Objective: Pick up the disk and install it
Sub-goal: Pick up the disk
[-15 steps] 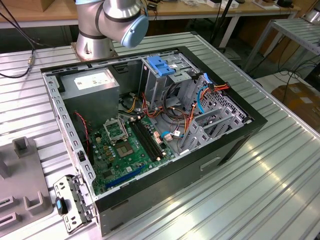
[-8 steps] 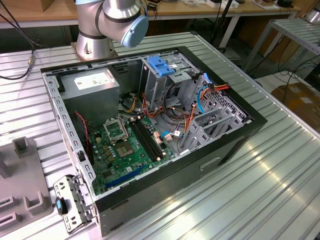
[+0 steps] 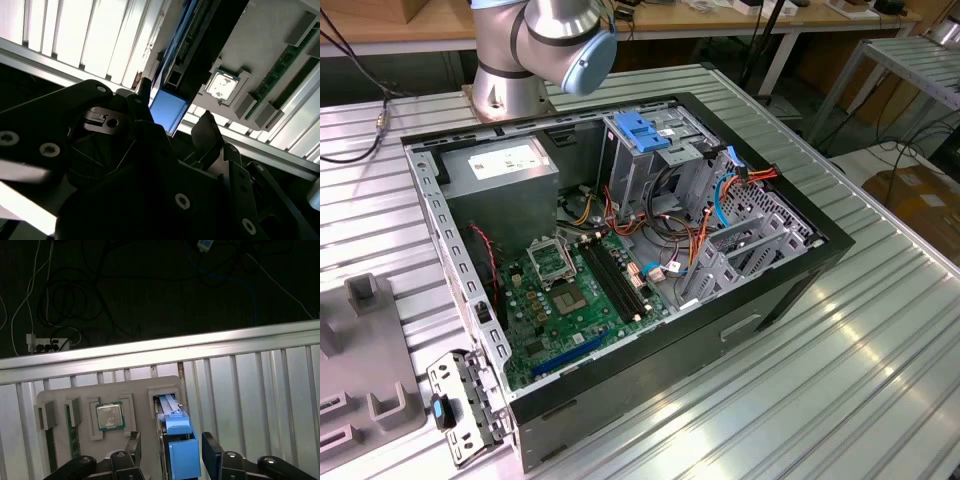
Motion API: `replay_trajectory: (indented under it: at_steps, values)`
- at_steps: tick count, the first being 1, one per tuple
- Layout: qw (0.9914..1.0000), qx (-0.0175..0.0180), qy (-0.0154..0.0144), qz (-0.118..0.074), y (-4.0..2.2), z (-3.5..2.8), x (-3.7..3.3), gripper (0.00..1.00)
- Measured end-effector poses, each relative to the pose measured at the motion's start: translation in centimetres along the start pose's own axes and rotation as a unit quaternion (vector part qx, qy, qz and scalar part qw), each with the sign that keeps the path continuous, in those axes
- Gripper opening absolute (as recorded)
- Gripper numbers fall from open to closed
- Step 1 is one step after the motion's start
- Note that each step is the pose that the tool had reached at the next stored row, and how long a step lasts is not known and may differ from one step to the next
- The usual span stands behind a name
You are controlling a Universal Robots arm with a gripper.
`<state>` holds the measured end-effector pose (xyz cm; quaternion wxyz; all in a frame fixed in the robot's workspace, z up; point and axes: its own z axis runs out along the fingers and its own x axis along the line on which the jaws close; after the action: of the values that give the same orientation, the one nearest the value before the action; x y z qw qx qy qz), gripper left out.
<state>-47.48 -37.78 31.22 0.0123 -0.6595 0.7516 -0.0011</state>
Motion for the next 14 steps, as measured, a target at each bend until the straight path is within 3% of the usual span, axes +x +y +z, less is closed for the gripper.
replay_trajectory:
  at_steps: [9, 14]
  values:
    - [1.00000, -0.0002, -0.0008, 0.000, 0.08, 1.16, -0.45, 0.60]
    - [1.00000, -0.0001, -0.0008, 0.000, 0.08, 1.19, -0.45, 0.45]
